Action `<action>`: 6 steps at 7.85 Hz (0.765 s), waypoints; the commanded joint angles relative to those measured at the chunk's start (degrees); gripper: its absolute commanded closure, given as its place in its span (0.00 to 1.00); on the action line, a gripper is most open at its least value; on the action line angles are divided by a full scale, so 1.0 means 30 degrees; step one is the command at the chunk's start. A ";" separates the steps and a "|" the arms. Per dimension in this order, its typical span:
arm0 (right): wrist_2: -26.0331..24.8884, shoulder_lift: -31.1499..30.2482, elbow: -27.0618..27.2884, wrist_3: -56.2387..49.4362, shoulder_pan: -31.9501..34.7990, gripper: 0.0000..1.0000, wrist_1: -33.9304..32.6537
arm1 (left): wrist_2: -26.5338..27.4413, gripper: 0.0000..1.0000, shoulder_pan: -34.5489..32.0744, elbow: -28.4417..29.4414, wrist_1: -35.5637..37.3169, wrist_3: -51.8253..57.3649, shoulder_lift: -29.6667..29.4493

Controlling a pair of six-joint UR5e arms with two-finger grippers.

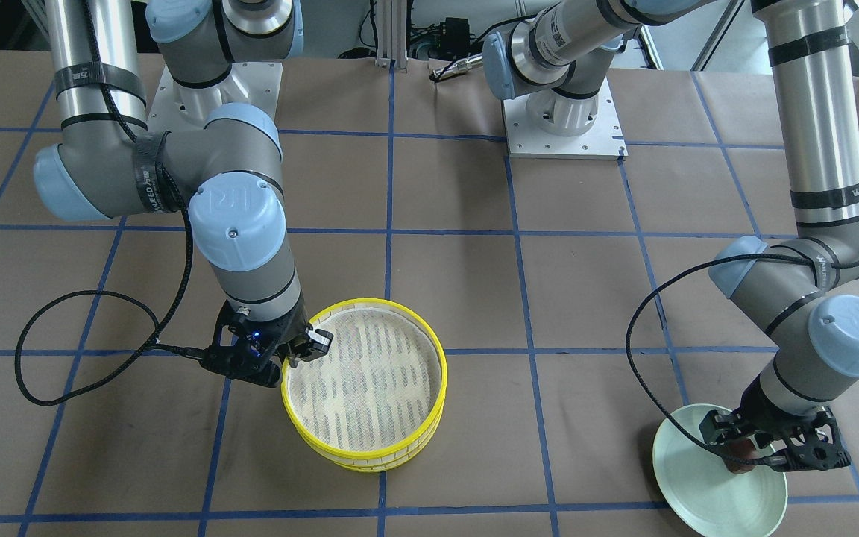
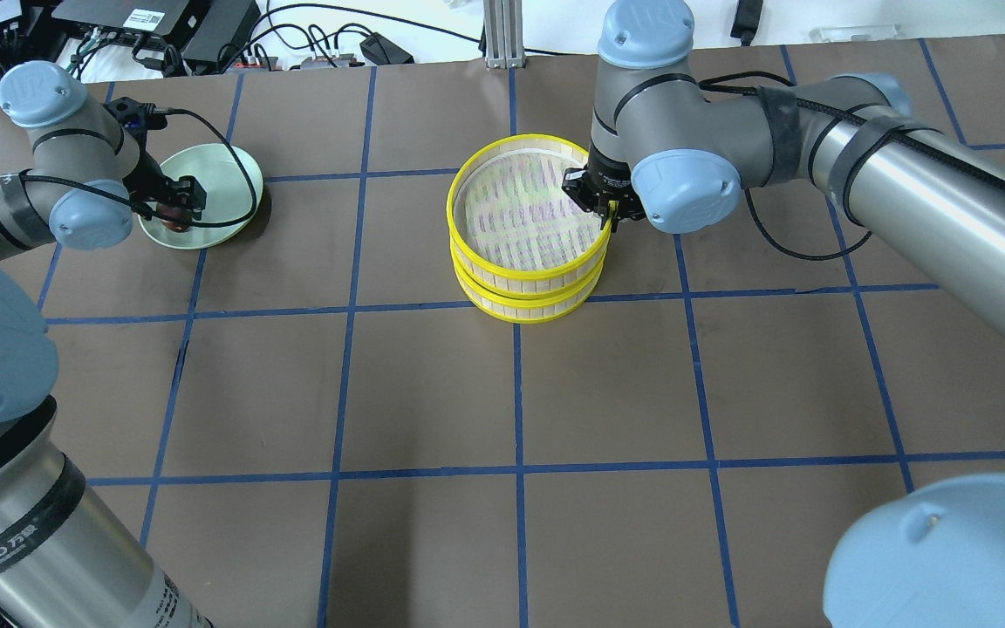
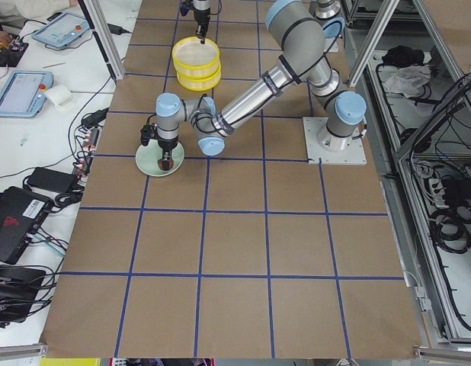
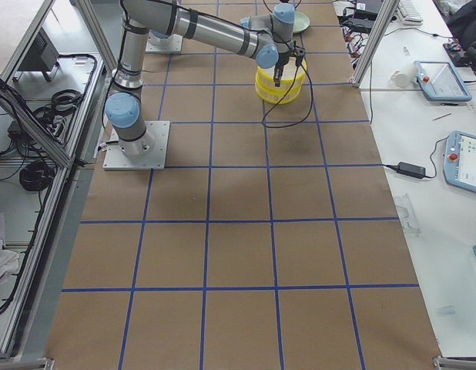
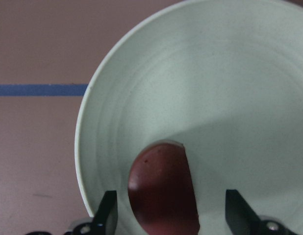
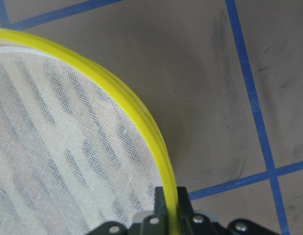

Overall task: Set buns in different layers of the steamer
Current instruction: 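Lower the left gripper onto the brown bun and grasp it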

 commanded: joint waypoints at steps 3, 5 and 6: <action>0.0076 0.0041 0.0130 0.0056 -0.0005 1.00 0.0028 | -0.0014 0.20 0.0000 -0.0181 -0.0101 0.0062 -0.0259; 0.0076 0.0012 0.0219 0.0085 -0.0005 1.00 0.0028 | -0.0015 0.59 0.0000 -0.0005 -0.0130 0.0091 -0.0288; 0.0076 0.0012 0.0248 0.0086 -0.0005 1.00 -0.0001 | -0.0073 0.79 0.0000 0.0024 -0.0130 0.0120 -0.0288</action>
